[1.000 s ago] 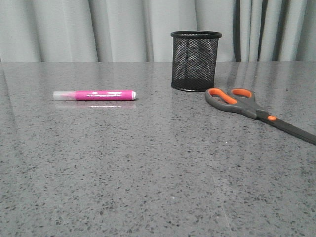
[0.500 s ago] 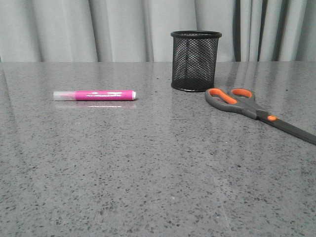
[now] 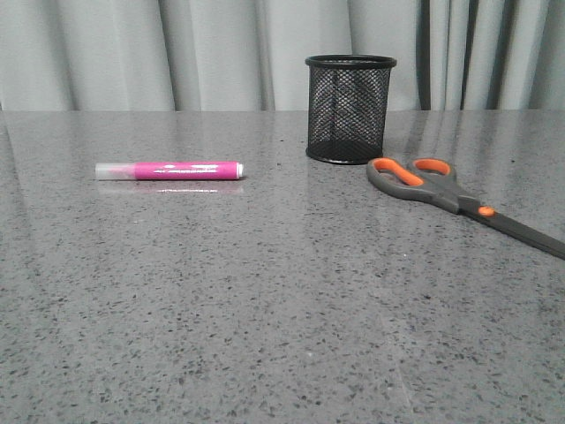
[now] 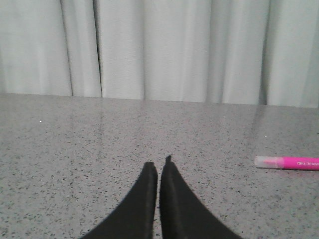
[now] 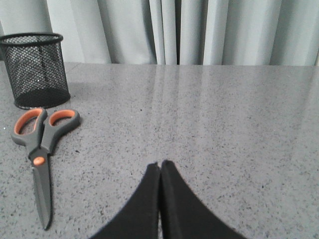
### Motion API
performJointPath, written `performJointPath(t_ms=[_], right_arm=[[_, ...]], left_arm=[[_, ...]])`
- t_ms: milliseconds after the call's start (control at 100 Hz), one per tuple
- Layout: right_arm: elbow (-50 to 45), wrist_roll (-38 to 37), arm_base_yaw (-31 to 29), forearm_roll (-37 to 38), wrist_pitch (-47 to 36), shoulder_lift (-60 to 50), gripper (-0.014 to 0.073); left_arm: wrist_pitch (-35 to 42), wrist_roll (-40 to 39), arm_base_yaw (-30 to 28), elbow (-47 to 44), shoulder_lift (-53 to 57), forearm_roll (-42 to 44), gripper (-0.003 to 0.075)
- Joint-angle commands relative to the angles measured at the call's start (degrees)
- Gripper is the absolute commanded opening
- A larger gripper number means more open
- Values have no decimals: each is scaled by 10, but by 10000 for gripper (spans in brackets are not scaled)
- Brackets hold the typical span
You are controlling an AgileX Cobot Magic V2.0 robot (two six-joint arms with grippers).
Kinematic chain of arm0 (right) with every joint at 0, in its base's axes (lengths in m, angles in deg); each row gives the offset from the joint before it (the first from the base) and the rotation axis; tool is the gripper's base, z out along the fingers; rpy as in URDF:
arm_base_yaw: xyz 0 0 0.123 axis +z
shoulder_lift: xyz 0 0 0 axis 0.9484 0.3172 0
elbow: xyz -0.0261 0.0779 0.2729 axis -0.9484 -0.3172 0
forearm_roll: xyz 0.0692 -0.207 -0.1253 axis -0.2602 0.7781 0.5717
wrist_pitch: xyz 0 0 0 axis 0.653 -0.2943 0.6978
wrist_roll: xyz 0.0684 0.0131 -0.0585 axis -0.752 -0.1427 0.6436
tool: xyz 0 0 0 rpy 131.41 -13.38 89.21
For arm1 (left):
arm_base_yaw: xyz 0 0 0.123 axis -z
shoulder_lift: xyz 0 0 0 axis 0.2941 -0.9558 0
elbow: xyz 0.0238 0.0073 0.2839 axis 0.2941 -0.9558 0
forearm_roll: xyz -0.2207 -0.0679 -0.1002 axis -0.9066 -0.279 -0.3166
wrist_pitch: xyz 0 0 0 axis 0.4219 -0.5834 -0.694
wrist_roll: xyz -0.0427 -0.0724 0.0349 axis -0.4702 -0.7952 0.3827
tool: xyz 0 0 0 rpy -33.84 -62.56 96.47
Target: Put pen and scissors into bin
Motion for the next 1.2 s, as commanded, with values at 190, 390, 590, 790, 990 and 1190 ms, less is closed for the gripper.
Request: performJointPath(t_ms=[190,390,590,790,990,1190], right_arm=[[-8,2,0,-53,-95,-12,-76],[-6,-5,0,-243,-111,-12,-76],[41,3,0,-252,-59,-2,-56],[140,24,0,-207,49,109,-56],[276,28,0,-147,162,285,-57],[367,50,0,-141,237,393,-54]], left_arm=[[42,-3,5,-25,19,-136,-19],[43,-3,5,-24,19,-294,-19],[7,-2,5,9,16,-350,-20],[-84,21,5,110,-49,-281,-19],[-200,91,5,264,-183,-186,-19],[-263,123,6,353,-284,-187,-18]])
